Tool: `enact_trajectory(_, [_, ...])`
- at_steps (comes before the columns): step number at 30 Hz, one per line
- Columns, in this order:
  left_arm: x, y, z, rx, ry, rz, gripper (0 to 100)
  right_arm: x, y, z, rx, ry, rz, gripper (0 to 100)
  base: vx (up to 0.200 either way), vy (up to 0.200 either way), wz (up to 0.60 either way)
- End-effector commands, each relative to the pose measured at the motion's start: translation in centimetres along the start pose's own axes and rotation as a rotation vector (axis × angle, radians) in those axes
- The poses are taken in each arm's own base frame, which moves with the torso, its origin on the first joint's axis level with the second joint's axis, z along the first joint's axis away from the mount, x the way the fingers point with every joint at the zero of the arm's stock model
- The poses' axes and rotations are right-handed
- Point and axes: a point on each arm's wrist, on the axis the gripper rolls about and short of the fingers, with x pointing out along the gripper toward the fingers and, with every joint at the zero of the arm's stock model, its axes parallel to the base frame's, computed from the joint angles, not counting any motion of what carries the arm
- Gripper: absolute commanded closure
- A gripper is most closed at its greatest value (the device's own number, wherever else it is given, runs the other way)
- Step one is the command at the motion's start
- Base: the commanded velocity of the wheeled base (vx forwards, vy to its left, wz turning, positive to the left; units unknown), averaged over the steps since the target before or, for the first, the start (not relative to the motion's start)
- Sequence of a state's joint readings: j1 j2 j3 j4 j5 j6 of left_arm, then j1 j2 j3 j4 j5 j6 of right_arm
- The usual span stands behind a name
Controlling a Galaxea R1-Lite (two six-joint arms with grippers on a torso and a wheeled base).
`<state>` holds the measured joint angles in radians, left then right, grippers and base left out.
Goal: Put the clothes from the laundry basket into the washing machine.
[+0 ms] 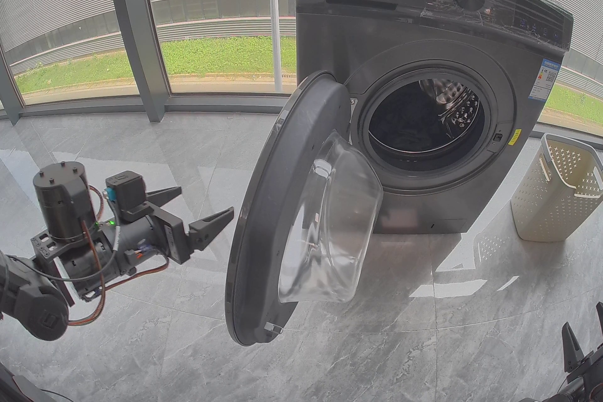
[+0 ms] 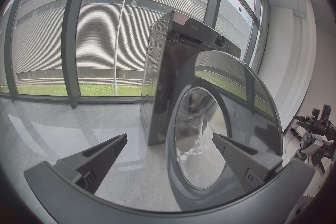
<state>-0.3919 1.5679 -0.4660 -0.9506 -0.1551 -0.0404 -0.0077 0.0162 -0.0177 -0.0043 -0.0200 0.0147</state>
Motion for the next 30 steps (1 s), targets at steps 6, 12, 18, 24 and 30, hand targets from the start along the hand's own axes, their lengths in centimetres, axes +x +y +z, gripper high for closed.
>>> enact_trajectory(6, [3.7, -5.8, -1.6, 0.029, 0.050, -0.175, 0, 0.0, 0.0, -0.5, 0.001, 0.001, -0.002, 0, 0.000, 0.000, 0.00])
enact_trajectory(12, [4.6, -6.6, -0.6, 0.028, -0.002, -0.181, 0, 0.0, 0.0, -0.5, 0.002, 0.001, -0.002, 0, 0.000, 0.000, 0.00])
enact_trajectory(18, [7.1, -6.9, 0.6, 0.027, -0.050, -0.158, 0, 0.0, 0.0, -0.5, 0.001, 0.001, -0.002, 0, 0.000, 0.000, 0.00])
enact_trajectory(24, [10.5, -7.9, 1.3, 0.025, -0.088, -0.177, 0, 0.0, 0.0, -0.5, -0.001, 0.001, -0.002, 0, 0.000, 0.000, 0.00])
enact_trajectory(30, [13.6, -10.1, 2.1, -0.014, -0.132, -0.223, 0, 0.0, 0.0, -0.5, -0.001, 0.001, 0.000, 0, 0.000, 0.000, 0.00])
